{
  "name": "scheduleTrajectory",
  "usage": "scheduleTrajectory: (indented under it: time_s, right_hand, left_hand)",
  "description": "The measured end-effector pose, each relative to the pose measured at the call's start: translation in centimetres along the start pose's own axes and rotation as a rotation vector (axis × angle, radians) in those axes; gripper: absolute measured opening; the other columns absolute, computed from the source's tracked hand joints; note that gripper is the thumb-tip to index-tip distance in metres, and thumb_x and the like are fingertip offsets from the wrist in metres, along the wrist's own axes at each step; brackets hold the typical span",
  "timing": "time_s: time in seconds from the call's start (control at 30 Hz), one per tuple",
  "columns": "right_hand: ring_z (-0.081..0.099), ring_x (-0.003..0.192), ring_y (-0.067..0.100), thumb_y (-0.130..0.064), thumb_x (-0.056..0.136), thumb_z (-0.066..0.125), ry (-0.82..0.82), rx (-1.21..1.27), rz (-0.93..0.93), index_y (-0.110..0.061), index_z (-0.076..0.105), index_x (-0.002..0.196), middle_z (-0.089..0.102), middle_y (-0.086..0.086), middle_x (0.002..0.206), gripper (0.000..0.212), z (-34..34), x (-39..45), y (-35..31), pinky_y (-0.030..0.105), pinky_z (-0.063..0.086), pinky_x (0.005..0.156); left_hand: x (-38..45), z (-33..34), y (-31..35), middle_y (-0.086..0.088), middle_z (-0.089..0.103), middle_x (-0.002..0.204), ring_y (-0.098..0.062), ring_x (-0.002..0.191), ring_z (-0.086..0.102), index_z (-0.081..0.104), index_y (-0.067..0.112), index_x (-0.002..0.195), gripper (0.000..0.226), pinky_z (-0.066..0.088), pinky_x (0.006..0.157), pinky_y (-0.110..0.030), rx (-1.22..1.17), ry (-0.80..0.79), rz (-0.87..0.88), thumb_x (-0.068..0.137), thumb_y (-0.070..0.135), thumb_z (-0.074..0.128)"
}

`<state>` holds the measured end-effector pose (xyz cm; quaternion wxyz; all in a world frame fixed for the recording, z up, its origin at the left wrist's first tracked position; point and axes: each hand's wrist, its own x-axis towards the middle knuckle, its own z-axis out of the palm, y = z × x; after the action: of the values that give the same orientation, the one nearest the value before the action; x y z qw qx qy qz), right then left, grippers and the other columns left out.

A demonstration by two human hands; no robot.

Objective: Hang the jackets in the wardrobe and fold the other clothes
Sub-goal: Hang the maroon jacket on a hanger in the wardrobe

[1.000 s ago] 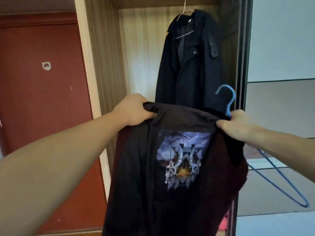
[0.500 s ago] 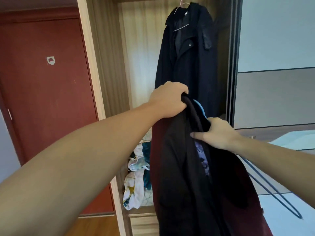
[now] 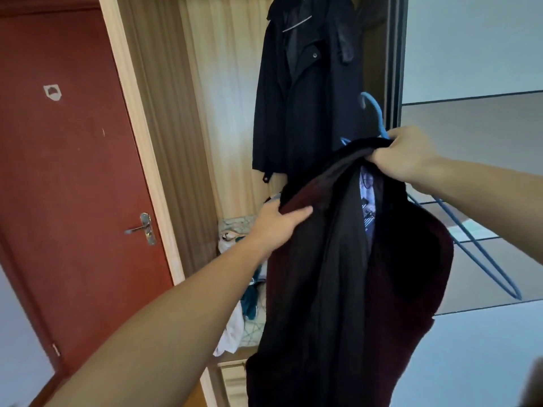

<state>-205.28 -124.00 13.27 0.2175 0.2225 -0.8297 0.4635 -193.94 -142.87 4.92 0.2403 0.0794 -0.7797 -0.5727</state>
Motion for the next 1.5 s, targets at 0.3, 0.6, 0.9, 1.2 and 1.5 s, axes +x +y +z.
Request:
scheduleTrajectory:
  time_s: [0.3,0.6,0.9,1.2,1.5]
  right_hand:
    - [0.068,0.078,0.013,-0.049,0.070,0.081,-0.373,0.119,0.224,-0.015,0.073,0.090,0.073,-0.003,0.081,0.040,3.9,-5.6,5.7,0.031,0.053,0.079]
    - [0.019,0.041,0.014,-0.021,0.098,0.045,-0.287,0.614,0.391,-0.009,0.069,0.097,0.058,0.006,0.052,0.027,1.4,-6.2,9.3,0.018,0.015,0.038]
    - [0.018,0.038,0.006,-0.008,0.096,0.052,-0.301,0.619,0.438,-0.011,0.068,0.083,0.021,-0.007,0.047,0.020,-1.0,-9.1,13.9,0.015,0.013,0.036]
    - [0.018,0.044,0.012,-0.007,0.094,0.057,-0.449,0.433,0.376,-0.002,0.070,0.092,0.022,-0.002,0.049,0.015,-1.7,-10.1,14.0,0.018,0.014,0.040]
    - [0.023,0.028,0.005,-0.012,0.098,0.050,-0.406,0.488,0.258,-0.001,0.068,0.095,0.029,-0.010,0.035,0.022,7.1,-10.6,3.8,0.019,0.021,0.032]
  left_hand:
    - [5.2,1.0,6.0,0.002,0.071,0.087,-0.021,0.087,0.068,0.068,0.023,0.075,0.010,0.056,0.083,-0.035,0.203,0.227,0.085,0.082,0.030,0.070]
    - [6.5,1.6,-1.2,-0.012,0.068,0.105,-0.030,0.093,0.065,0.065,0.005,0.109,0.033,0.056,0.084,-0.039,0.332,0.209,-0.262,0.083,0.024,0.068]
    - [6.4,2.3,-1.7,-0.011,0.067,0.109,-0.029,0.097,0.064,0.065,0.005,0.115,0.036,0.054,0.081,-0.034,0.387,0.234,-0.288,0.086,0.027,0.067]
    - [5.9,0.9,0.3,-0.009,0.069,0.093,-0.026,0.087,0.066,0.069,0.008,0.094,0.015,0.055,0.076,-0.034,0.420,0.265,-0.198,0.083,0.019,0.066]
    - [3.7,1.5,6.2,-0.004,0.069,0.082,-0.021,0.078,0.066,0.071,0.008,0.084,0.015,0.054,0.072,-0.034,0.594,0.154,0.097,0.078,0.022,0.070]
